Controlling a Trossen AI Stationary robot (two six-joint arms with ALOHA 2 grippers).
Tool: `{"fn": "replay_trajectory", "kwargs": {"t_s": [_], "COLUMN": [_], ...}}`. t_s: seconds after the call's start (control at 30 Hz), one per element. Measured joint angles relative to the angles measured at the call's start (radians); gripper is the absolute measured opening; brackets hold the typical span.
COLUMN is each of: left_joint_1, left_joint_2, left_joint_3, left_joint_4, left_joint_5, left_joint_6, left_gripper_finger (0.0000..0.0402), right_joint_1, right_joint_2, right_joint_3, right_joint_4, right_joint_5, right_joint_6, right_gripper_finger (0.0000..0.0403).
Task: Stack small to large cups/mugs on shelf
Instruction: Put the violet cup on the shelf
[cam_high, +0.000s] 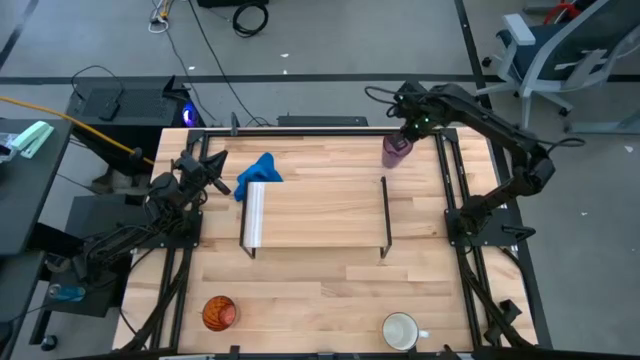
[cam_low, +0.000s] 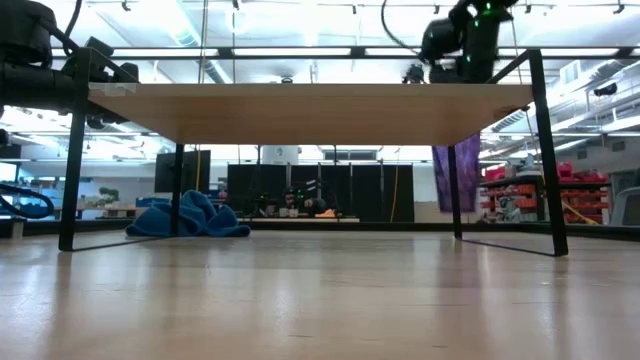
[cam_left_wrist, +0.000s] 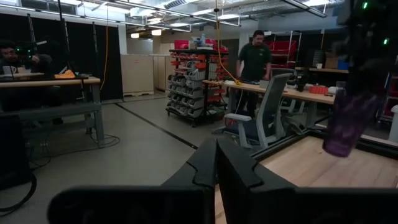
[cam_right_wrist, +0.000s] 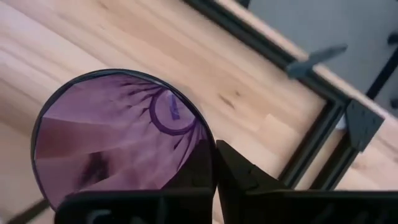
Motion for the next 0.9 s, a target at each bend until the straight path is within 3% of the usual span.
{"fn": "replay_trajectory", "kwargs": {"t_s": [0.43,0.67,0.9], "left_joint_1": [0.0,0.0,0.0], "left_joint_2": [0.0,0.0,0.0], "left_joint_3": [0.0,0.0,0.0], "left_joint_4": [0.0,0.0,0.0], "left_joint_5": [0.0,0.0,0.0], "left_joint_6": [0.0,0.0,0.0], "left_gripper_finger": [0.0019,0.0016,0.0024], "right_joint_1": [0.076,0.203,0.373], "right_joint_2": [0.0,0.027,0.084], "right_joint_3": [0.456,0.675,0.793], "right_joint_4": [-0.216,-0.309,-0.303], "right_joint_5": [-0.016,-0.038,-0.078], "right_joint_6": [0.056,0.126,0.179], "right_gripper_finger": [0.0005,0.0005,0.0005]}}
